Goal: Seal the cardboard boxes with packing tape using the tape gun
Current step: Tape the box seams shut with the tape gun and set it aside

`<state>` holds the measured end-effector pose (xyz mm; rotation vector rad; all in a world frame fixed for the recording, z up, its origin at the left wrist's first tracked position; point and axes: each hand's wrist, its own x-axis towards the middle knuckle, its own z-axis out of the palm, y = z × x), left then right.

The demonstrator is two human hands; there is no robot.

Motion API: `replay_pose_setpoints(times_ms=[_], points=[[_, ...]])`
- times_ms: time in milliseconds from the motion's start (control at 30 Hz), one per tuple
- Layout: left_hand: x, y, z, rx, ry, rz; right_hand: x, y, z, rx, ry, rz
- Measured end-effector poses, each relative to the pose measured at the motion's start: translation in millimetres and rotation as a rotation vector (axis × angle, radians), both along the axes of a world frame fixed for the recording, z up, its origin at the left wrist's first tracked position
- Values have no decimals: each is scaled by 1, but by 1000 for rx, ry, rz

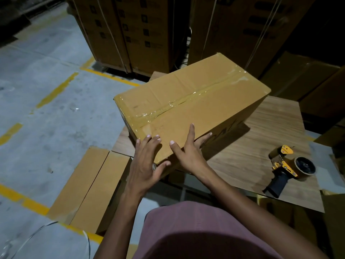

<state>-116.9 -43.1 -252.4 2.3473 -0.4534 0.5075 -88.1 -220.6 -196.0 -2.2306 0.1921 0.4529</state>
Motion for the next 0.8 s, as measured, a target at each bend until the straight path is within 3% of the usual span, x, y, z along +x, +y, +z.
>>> replay_pose_setpoints(times_ms=[200,367,500,667,800], points=[[15,10,23,-213,179,50,-4,6,-3,206,-39,-147],[65,34,18,-58,280,95,-18,22,-7,338,-108,-313],[97,52,23,-60,297,86,-27,39,-6,291,-130,-303],[142,74,29,96,341,160,-32,45,-6,171,-160,-281],[175,91,37,22,392,268,-34,48,-7,178,-249,-322]])
